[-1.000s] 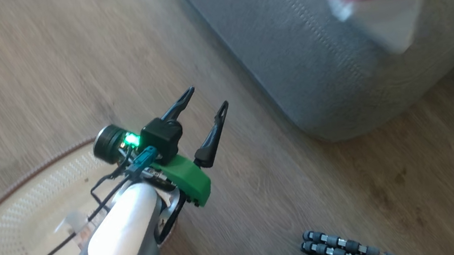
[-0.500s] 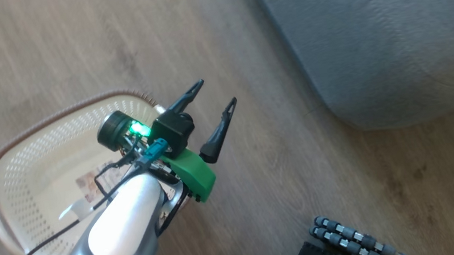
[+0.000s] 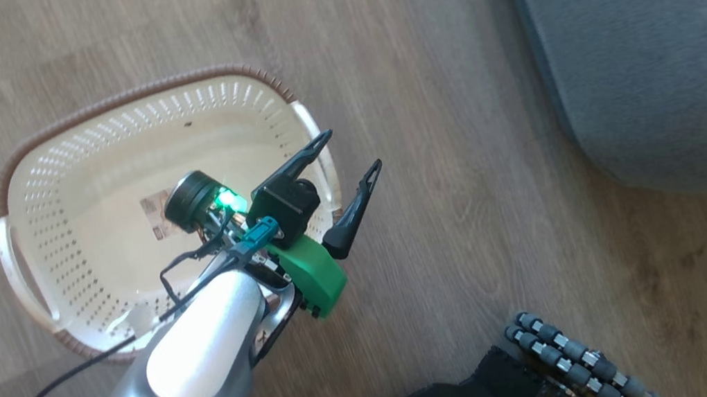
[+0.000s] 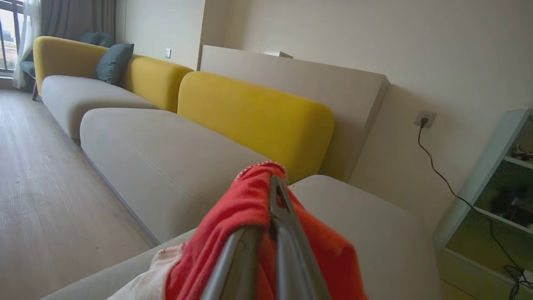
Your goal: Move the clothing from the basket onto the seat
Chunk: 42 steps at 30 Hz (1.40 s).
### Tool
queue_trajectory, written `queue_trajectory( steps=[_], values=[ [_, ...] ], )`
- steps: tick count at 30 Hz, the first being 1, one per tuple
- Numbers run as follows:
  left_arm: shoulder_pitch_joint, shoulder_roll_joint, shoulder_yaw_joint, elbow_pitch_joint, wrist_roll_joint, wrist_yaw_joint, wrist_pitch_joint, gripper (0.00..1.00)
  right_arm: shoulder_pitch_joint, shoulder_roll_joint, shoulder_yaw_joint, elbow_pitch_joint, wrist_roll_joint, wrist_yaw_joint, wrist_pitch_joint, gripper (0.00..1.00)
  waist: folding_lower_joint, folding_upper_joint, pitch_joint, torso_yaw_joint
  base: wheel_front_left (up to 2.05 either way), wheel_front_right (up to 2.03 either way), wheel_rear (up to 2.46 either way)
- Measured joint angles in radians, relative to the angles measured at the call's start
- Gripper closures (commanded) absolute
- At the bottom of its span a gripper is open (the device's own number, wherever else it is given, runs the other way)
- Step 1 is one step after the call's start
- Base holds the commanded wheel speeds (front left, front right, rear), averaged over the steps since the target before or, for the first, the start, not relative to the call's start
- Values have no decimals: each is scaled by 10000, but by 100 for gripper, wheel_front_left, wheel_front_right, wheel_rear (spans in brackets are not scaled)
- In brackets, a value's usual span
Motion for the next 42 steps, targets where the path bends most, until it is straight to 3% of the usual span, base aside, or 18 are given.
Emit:
queue_trajectory(
  steps=[4,10,11,12,13,16,28,35,42],
  values=[
    [-211,-4,4,33,0,4,-42,0,289,531,36,690,86,0,25,100,1,0,306,218,0,0,0],
    [-314,-69,31,111,-31,8,-105,0,1204,644,52,1375,272,0,-217,100,0,0,359,439,0,0,0],
    [-315,-98,52,123,-31,10,-140,0,1397,644,31,1475,384,0,-222,82,-1,0,331,466,0,0,0],
    [-314,-130,63,144,-31,10,-188,0,1597,648,81,1547,464,0,-259,45,-1,0,294,485,0,0,0],
    [-314,-165,79,163,-33,10,-190,0,1779,656,174,1578,535,0,-303,0,-1,0,253,499,0,0,0],
    [-314,-211,109,207,-63,10,-217,0,2301,717,642,1377,903,0,-339,0,-1,0,103,508,0,0,0],
    [-108,-479,554,163,-132,10,-221,0,5346,959,1881,-1444,3104,0,-382,0,-2,0,-887,596,0,0,0],
    [774,-537,1258,-44,-130,29,-221,0,6569,1068,3126,-3124,4065,0,-382,0,-2,0,-1724,817,0,0,0],
    [1755,-564,2485,-318,-132,228,-221,0,7761,1584,3889,-4238,4286,0,-382,0,-2,0,-2643,1210,0,0,0]
  ],
)
